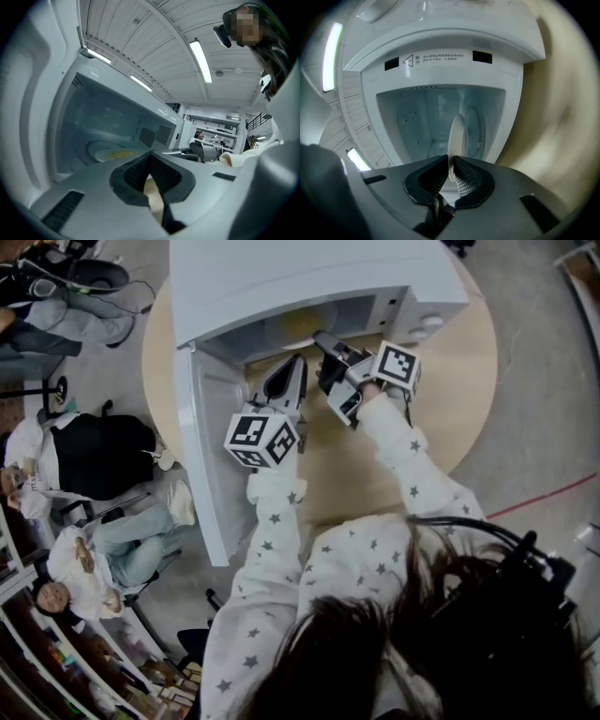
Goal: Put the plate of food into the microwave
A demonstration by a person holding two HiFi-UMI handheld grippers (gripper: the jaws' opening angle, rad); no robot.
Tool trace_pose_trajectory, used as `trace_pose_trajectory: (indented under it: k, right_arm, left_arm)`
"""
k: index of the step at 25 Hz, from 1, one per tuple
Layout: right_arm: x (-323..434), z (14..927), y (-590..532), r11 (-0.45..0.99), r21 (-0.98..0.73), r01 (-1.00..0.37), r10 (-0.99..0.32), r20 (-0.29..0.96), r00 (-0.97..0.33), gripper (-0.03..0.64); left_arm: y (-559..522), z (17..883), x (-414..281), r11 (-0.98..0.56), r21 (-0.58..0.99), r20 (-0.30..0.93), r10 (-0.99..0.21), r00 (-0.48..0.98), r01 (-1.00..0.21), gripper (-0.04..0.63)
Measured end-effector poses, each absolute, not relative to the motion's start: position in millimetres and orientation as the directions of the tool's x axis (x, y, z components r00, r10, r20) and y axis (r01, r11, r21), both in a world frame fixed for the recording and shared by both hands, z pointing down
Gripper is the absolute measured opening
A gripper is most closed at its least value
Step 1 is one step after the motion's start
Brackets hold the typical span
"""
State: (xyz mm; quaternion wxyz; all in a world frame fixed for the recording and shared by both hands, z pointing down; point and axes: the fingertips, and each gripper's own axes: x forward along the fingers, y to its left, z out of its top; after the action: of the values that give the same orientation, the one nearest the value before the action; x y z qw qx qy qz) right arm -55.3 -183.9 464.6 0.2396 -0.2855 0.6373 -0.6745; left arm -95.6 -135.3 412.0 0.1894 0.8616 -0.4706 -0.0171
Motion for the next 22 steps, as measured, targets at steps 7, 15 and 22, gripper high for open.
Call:
trace_pose_trajectory:
  k: [7,15,22]
  right_arm:
    - [-52.1,465.6,-186.7,-0.090,-0.994,-0.066,-0.703,0.111,-0.702,0.023]
    - [-50.4,469.4,-191.8,-0.084,-0.988,-0.128,-0.704,0.150,-0.695,0.023]
    - [-50.0,473.2,-195.0,-0.028,-0.958,-0.285,-0.679,0.227,-0.698,0.023]
  left_arm:
    - [-139.7,418.1,-93.4,-0.493,0.359,0.164,-0.802,0.574,-0.792,0.002]
    - [-145.1,426.9,-89.3,-0.498,0.378,0.173,-0.790,0.588,-0.780,0.002]
    - [-148.0,430.5,-87.9,-0.499,0.381,0.182,-0.785,0.593,-0.778,0.002]
